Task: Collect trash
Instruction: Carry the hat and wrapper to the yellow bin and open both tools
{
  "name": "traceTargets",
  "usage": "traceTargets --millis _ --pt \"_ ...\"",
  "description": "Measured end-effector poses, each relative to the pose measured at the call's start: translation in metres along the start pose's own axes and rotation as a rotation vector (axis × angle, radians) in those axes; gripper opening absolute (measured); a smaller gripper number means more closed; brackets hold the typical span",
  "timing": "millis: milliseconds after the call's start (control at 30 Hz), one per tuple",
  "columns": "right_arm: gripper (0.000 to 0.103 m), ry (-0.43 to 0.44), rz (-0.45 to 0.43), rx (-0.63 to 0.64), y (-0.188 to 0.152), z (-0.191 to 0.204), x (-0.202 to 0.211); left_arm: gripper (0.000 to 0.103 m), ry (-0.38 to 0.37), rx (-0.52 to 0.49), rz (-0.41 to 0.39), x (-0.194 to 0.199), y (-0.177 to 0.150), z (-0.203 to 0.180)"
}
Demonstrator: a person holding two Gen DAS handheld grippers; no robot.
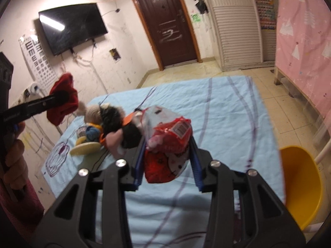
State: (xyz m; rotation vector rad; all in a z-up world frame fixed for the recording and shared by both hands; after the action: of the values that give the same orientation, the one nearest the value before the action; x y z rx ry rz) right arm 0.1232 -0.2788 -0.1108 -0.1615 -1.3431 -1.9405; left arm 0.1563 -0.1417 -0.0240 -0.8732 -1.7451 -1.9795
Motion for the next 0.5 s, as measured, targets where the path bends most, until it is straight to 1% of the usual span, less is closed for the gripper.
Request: traceTargets --millis 267,500 --pt "0.037 -0.100 -0.111 -0.065 0.012 -0.052 0.057 0.020 -0.070 -0.097 -0.015 0.005 0.011 -0.069" --pt "0.037 -0.180 -0.164 -0.113 0.015 -0.088 0.091 0.020 -0.124 -0.175 -0.009 0.006 0.015 -0.126"
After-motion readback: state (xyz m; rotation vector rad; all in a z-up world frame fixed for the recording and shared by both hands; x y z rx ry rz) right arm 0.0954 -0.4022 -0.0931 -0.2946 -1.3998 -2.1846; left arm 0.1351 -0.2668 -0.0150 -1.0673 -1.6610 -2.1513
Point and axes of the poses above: each gripper's, at about its wrist camera, not at the fingertips, and x roughly against the way its jaws point, z to its left, y to its top, the point moved 10 cm from there along -x, roughly the way its jaws point, and after that the axes turned 13 degrees about y, right-handed, at the moved point
